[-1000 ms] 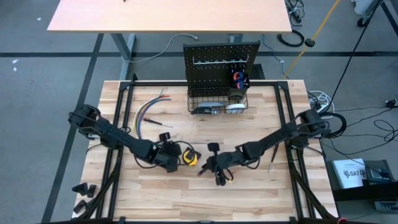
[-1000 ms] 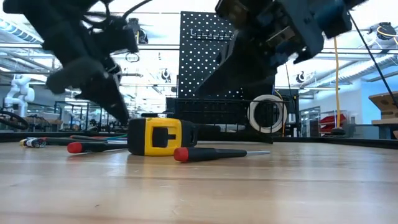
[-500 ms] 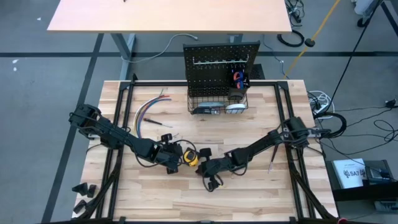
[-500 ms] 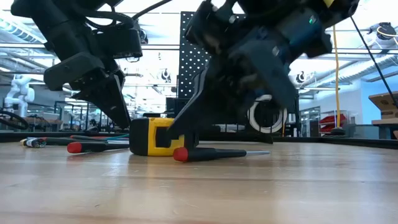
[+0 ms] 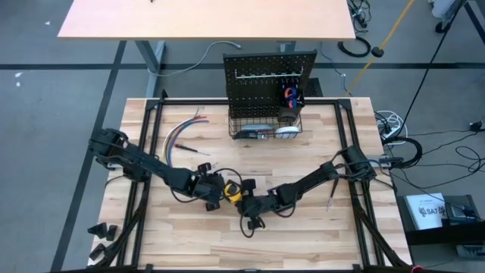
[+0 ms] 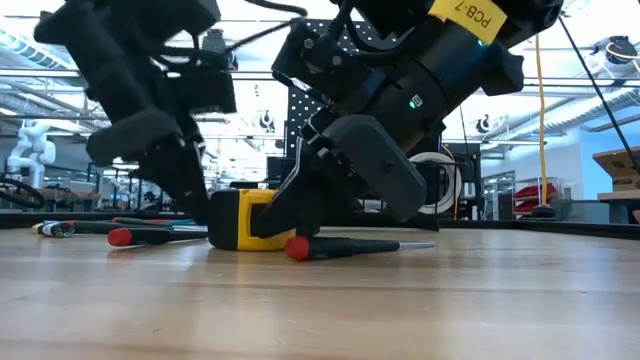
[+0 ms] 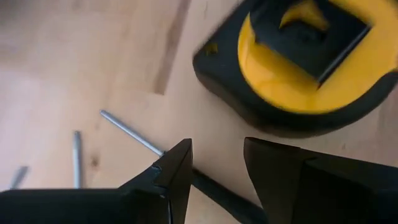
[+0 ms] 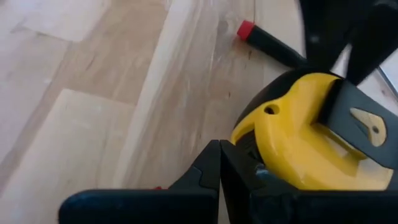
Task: Hang tools onto peg board
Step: Hang the yellow tape measure on the pegboard
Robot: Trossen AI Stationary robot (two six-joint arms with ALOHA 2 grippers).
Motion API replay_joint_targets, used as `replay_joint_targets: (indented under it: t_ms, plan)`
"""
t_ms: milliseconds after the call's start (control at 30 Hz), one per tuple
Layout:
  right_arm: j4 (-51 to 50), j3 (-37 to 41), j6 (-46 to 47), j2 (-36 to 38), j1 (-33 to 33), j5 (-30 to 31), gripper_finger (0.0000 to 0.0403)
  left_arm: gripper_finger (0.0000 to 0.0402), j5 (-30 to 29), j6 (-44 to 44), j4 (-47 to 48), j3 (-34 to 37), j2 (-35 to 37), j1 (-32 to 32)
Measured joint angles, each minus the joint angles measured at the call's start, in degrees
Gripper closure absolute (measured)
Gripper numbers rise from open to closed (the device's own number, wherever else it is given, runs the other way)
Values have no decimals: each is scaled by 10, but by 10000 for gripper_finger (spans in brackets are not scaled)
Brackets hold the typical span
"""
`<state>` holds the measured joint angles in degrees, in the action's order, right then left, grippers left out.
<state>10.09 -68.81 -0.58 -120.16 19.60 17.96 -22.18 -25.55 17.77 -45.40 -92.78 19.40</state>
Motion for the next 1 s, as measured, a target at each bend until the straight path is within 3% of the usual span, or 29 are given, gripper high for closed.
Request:
replay_joint_targets:
  t_ms: [700,1000]
  plan:
    - [1,1,-15,11,2,36,403,250,22,50,-17,-26,-11,0]
    - [-31,0,-20,67,11,178,403,250,30,49,-19,-29,-10,2]
